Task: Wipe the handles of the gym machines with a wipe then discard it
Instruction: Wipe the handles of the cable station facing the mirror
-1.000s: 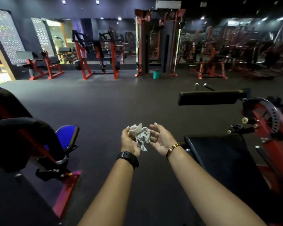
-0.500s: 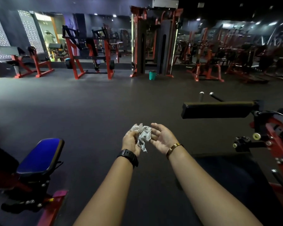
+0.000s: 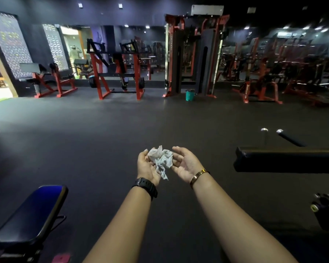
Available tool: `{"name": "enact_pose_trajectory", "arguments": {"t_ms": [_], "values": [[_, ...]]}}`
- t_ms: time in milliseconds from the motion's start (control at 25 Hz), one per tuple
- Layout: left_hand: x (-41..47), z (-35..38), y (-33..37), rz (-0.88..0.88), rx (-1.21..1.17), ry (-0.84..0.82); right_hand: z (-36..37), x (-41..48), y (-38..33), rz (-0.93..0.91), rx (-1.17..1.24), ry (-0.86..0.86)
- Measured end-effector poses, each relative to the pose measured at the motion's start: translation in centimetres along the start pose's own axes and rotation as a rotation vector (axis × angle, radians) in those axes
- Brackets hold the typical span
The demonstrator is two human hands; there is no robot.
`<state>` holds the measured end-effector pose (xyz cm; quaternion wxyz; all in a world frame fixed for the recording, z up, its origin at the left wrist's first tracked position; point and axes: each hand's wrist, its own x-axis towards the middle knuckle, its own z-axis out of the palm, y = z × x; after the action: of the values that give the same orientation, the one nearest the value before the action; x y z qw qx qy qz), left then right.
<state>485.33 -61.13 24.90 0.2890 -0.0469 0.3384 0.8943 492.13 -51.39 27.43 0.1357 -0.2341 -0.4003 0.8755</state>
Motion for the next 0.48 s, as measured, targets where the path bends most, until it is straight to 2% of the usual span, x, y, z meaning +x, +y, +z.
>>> {"name": "enact_pose_trajectory", "arguments": {"t_ms": [280,480], "values": [[12.6,4.9,2.8,0.103,-0.073,0.09,2.7,14.6,-6.2,0.049,-0.126,-0.133],[21.0,4.6,6.2,0.215,-0.017,0.135,6.3,24.2,-6.4,0.031,-0.158,-0.197]]}}
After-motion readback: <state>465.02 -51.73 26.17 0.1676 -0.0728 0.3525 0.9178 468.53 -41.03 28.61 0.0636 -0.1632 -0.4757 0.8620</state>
